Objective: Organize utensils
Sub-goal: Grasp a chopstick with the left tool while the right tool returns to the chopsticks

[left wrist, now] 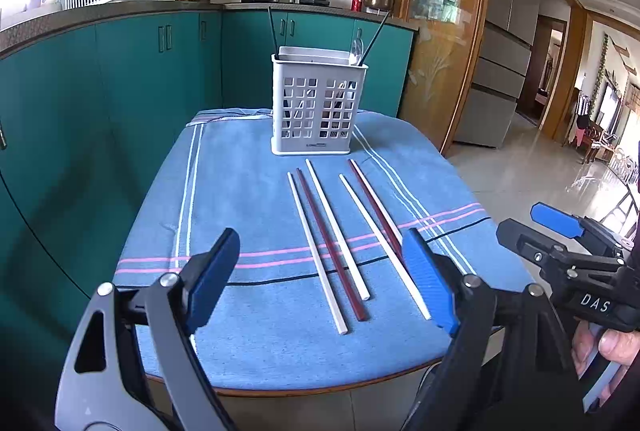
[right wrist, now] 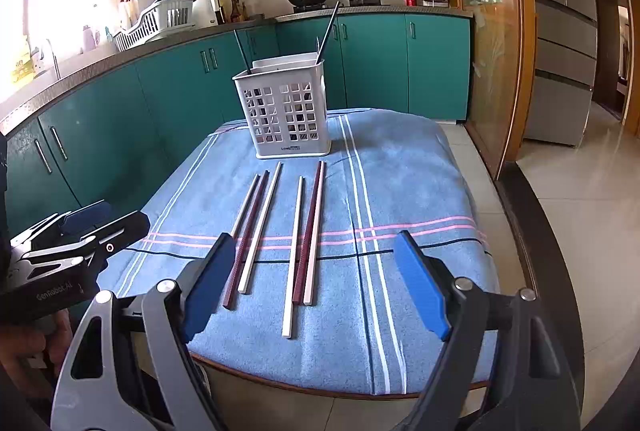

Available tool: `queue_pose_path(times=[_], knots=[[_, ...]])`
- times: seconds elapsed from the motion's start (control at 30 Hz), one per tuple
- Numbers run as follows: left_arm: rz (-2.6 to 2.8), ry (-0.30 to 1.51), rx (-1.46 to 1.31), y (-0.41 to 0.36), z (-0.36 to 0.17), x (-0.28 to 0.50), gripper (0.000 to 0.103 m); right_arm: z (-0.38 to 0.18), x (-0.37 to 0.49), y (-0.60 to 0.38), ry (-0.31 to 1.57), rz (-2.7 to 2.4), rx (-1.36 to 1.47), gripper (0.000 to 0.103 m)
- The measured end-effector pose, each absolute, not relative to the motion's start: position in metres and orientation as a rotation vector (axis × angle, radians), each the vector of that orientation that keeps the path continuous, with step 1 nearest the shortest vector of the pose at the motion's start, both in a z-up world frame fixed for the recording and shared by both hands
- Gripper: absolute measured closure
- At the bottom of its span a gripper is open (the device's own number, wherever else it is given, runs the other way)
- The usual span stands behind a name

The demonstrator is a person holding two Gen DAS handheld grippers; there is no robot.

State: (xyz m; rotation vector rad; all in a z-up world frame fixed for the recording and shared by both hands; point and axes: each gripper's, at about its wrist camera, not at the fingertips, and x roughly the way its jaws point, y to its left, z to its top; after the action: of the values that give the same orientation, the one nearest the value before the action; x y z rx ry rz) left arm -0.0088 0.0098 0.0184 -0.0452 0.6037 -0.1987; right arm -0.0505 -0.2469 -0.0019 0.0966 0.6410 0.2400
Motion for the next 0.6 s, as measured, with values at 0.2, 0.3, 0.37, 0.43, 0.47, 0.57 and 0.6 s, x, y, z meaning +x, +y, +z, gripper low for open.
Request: queue_pose_path(times=[0.2,0.3,0.37,0.43,0.47,0.57,0.6], knots=[[-0.207,0.623,-0.051,0.009,0.019,0.007,0.025,-0.005,-0.045,-0.248,0.655,0.249,0.096,0.032],[-0.23,0.657,-0.053,0.004,0.019,0.036,0.027,-0.006,-0.039,-0.25,0.659,0.251,0.099,0.033],[-0.241,0.688,-0.058,0.001,0.016,0.056,0.032,-0.007,-0.036,-0.251,0.657,0.253,0.099,0.034],[-0.238,0.731,-0.056,-0.005,0.01,0.086,0.04,-0.007,-0.033,-0.251,0.654,0.258,0.097,0.034],[-0.235,0.746,-0.051,-0.008,0.007,0.095,0.043,-0.009,-0.031,-0.252,0.653,0.26,0.097,0.034],[-0.202,0.799,-0.039,-0.012,-0.007,0.129,0.047,-0.017,-0.025,-0.256,0.662,0.271,0.109,0.034],[-0.187,0.817,-0.035,-0.012,-0.012,0.142,0.048,-0.019,-0.023,-0.257,0.666,0.273,0.112,0.034]])
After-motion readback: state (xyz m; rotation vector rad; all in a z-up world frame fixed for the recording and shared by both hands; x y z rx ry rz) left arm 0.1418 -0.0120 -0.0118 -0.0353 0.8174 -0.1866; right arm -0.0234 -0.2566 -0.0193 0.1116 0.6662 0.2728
